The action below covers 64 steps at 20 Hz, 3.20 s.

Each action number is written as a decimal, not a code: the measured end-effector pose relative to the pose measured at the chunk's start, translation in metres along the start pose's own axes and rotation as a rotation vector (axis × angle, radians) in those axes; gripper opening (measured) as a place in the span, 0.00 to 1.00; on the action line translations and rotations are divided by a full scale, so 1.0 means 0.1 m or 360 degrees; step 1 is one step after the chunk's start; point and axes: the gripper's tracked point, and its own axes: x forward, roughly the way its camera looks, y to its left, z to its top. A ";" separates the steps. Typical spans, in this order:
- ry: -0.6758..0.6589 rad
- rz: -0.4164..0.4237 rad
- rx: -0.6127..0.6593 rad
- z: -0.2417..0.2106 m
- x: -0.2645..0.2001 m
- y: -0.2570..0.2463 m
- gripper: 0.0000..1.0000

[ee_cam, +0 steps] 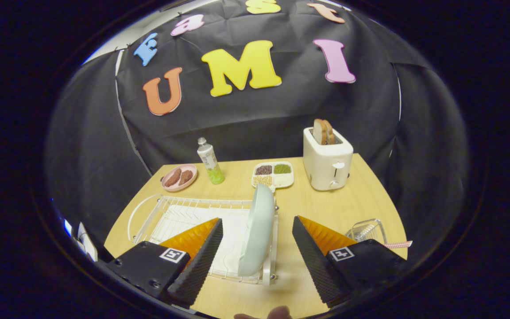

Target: Take the plate from the dish rack, then take the spoon from the basket and place it into the plate.

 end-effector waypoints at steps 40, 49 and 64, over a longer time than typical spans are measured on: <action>-0.0005 -0.0256 0.0122 -0.61 -0.79 0.51 0.36; 0.0165 0.0045 0.0344 -1.91 -0.91 0.43 0.35; 0.0388 0.0197 0.0736 -2.63 -0.43 0.26 0.36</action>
